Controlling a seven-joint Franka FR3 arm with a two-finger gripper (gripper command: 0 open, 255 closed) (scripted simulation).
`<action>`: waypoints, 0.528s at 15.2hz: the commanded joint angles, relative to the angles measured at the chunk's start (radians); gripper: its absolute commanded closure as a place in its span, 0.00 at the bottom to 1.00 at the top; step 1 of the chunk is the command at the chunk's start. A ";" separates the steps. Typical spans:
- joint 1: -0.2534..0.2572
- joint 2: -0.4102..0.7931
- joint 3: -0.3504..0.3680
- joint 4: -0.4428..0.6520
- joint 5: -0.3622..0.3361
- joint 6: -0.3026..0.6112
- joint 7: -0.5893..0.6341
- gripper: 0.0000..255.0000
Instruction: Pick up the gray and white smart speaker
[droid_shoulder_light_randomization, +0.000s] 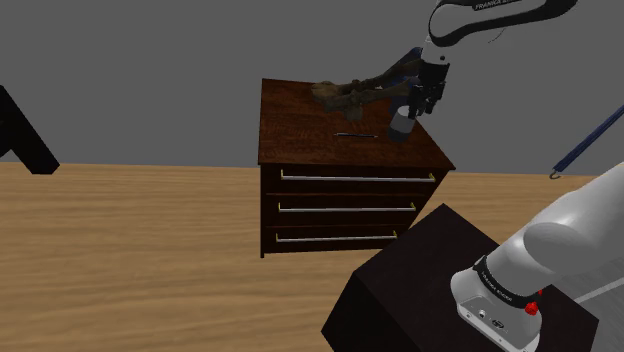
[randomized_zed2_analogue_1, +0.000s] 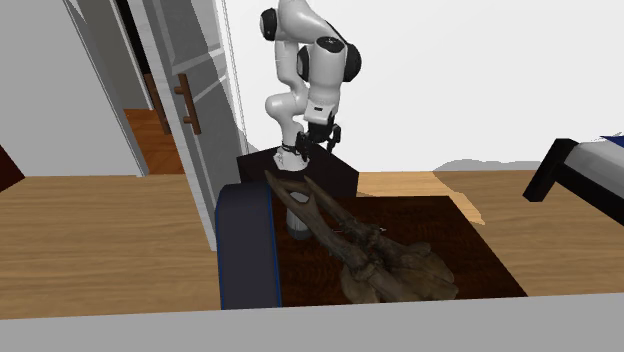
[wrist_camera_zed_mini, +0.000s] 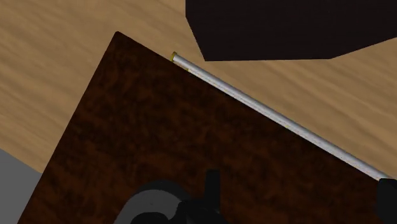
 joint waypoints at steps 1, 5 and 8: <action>-0.014 0.069 -0.016 0.055 -0.007 0.003 -0.016 0.00; -0.043 0.212 -0.046 0.180 -0.013 0.001 -0.050 0.00; -0.068 0.323 -0.066 0.287 -0.012 -0.010 -0.074 0.00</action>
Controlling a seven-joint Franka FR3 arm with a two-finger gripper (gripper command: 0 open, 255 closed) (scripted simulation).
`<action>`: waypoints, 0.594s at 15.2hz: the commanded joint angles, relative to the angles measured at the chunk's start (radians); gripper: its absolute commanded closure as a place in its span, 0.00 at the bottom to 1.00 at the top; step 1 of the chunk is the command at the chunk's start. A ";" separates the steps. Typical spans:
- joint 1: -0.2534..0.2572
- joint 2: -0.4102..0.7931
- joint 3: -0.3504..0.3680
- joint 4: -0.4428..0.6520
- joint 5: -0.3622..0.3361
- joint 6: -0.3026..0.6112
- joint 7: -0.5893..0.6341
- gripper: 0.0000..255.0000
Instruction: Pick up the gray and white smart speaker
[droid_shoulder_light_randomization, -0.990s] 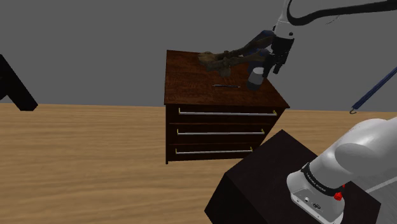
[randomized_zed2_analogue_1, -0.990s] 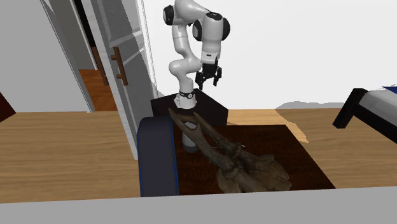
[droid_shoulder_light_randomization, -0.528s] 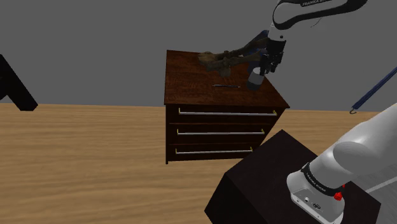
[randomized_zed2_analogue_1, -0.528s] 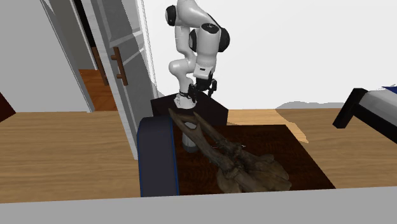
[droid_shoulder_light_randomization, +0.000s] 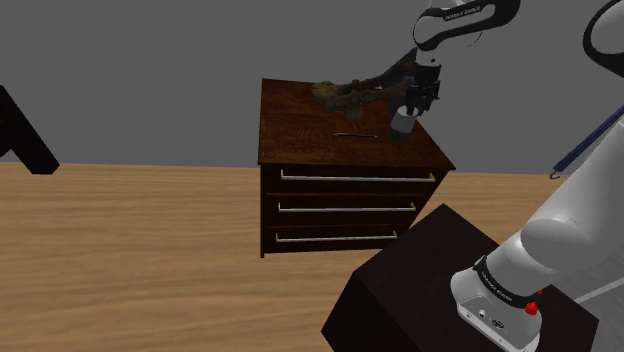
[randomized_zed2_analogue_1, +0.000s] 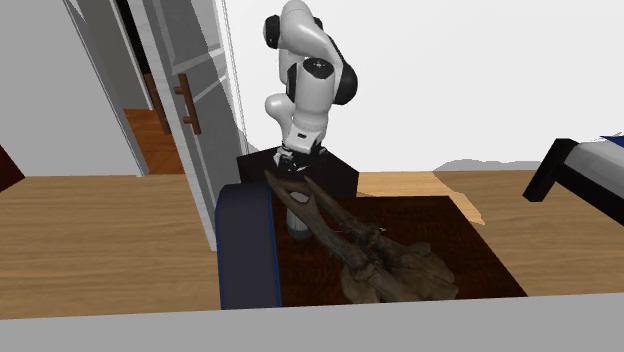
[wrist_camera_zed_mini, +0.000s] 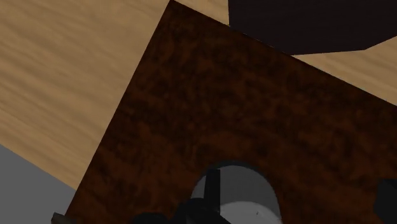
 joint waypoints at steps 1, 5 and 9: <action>-0.019 0.078 -0.013 0.070 0.001 -0.002 -0.018 0.00; -0.027 0.120 -0.016 0.077 0.004 0.029 -0.022 0.00; -0.029 0.140 -0.015 0.049 0.007 0.077 -0.020 0.00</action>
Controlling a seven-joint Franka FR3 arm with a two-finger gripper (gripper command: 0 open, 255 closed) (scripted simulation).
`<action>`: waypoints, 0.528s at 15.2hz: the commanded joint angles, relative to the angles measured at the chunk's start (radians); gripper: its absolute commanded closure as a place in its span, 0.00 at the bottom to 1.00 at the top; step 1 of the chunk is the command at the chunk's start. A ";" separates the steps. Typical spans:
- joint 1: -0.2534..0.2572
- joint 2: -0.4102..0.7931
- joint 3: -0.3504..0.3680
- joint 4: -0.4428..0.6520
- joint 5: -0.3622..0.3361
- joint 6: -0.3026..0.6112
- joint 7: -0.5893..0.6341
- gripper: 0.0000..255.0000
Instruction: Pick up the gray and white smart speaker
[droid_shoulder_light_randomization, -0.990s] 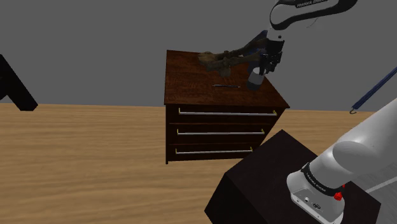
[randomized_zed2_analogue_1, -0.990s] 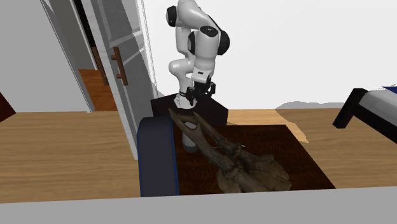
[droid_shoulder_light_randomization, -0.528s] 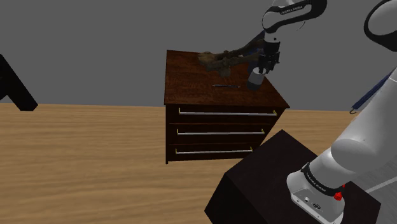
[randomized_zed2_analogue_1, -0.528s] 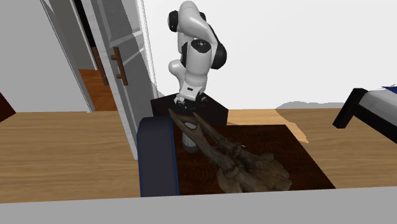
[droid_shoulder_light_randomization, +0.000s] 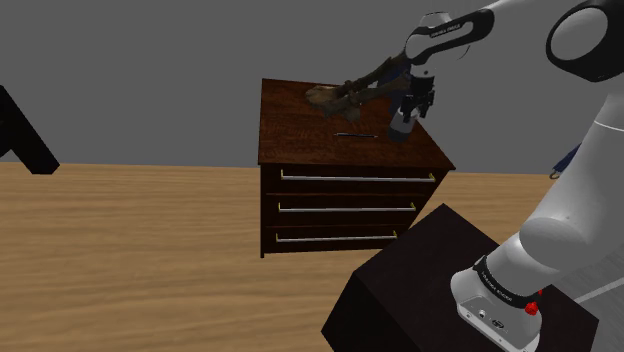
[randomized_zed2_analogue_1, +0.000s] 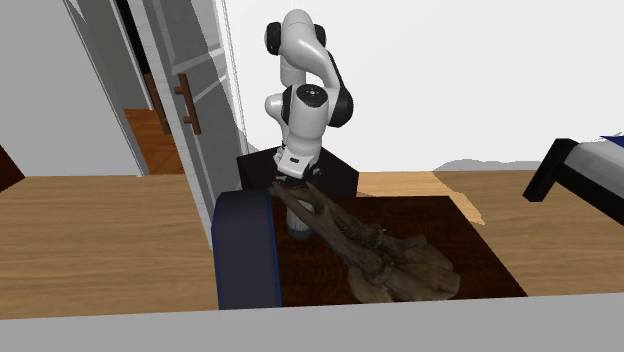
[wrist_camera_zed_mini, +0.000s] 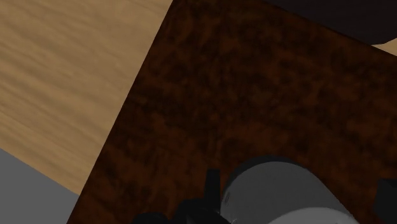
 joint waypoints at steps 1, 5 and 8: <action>0.000 0.008 0.001 -0.013 0.001 0.021 0.001 0.00; -0.001 0.008 0.000 -0.014 0.001 0.023 0.001 1.00; 0.000 0.007 0.001 -0.017 0.001 0.024 0.002 1.00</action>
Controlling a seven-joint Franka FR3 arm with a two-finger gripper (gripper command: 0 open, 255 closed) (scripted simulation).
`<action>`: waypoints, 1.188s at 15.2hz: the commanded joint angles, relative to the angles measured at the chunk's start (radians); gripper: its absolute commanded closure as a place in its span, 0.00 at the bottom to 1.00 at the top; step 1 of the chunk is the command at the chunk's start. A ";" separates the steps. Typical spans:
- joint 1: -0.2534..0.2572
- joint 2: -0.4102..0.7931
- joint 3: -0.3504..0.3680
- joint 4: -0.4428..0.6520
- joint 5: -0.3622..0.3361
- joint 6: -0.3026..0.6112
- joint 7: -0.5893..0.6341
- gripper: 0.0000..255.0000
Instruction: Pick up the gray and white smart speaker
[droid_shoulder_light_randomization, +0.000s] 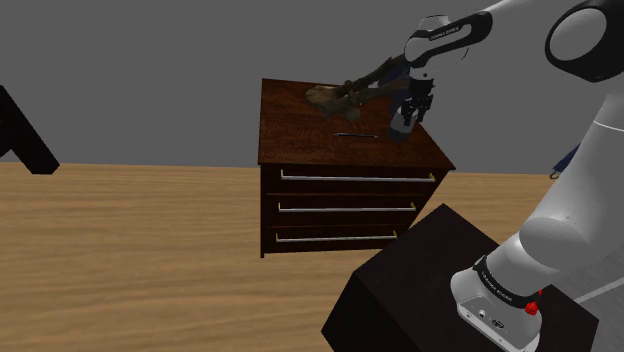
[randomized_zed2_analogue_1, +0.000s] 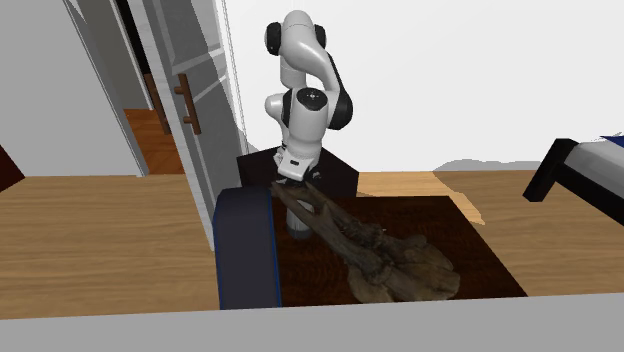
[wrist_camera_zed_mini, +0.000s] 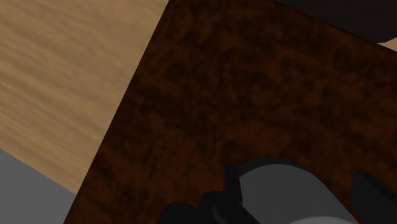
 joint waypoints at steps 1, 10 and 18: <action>0.000 0.002 0.000 -0.003 0.000 0.002 0.001 1.00; 0.002 -0.025 -0.002 0.046 -0.004 -0.073 -0.004 1.00; 0.004 -0.053 -0.003 0.117 -0.009 -0.172 -0.011 1.00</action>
